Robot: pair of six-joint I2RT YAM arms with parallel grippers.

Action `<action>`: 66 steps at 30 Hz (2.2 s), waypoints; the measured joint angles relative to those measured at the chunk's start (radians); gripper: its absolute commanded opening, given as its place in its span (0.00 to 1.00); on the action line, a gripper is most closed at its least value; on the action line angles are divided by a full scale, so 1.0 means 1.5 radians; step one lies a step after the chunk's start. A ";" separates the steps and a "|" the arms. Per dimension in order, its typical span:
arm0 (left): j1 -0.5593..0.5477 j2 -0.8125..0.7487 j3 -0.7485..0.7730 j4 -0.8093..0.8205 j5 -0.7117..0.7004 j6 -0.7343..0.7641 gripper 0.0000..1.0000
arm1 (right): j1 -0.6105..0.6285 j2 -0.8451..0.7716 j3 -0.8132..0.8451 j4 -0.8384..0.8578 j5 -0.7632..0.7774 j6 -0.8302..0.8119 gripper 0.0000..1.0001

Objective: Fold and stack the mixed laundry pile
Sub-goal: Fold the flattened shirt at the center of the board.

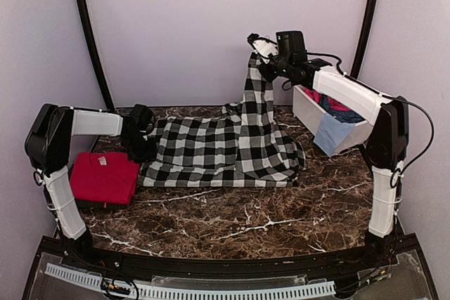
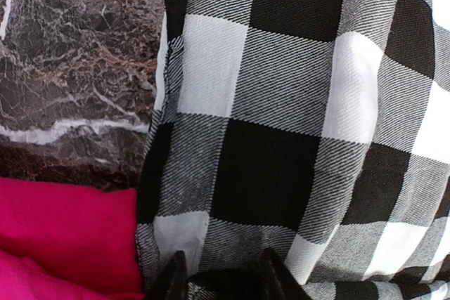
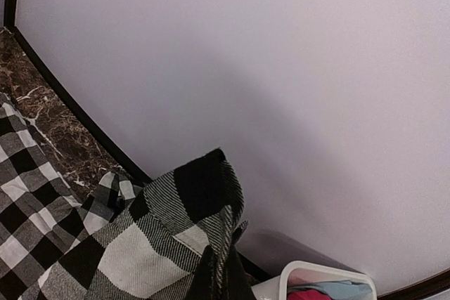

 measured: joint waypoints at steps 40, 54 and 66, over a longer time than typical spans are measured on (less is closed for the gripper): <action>0.007 -0.064 0.003 0.001 -0.014 0.021 0.40 | 0.042 0.184 0.174 0.102 0.104 -0.069 0.00; 0.007 0.030 0.020 0.005 0.048 0.045 0.40 | 0.043 0.184 0.106 0.128 0.107 -0.070 0.00; -0.076 0.066 0.056 0.017 0.014 0.039 0.33 | 0.037 0.183 -0.006 0.150 0.114 -0.064 0.00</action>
